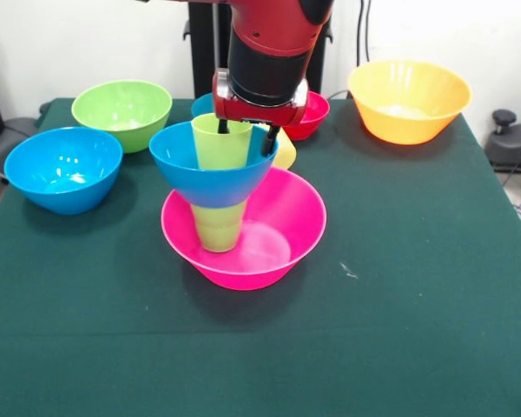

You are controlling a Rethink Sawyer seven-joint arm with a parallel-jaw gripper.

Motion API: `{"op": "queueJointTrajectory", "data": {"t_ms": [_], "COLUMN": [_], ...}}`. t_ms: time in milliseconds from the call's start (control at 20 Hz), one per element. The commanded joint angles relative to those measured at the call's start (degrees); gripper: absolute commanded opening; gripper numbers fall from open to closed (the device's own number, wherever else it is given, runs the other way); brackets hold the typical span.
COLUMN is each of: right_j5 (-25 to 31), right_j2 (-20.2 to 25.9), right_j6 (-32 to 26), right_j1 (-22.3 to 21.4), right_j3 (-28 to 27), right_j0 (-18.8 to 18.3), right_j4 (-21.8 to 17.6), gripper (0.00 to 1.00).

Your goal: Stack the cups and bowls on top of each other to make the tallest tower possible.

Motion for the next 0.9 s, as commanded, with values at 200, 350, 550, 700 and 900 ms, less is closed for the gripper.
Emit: {"op": "queueJointTrajectory", "data": {"t_ms": [200,350,550,700,900], "right_j5": [0.7,4.29,8.72,12.01,15.47], "right_j2": [0.51,0.66,1.26,1.71,2.14], "right_j6": [-8.11,-8.95,-10.8,-11.11,-11.62], "right_j1": [0.24,-4.47,-7.51,-7.55,-8.59], "right_j3": [1.21,3.38,2.81,0.73,-0.97], "right_j0": [0.4,0.45,0.27,0.51,0.77], "right_j4": [-2.67,-0.79,0.6,1.09,1.24], "gripper": [1.0,1.0,1.0,1.0,1.0]}}
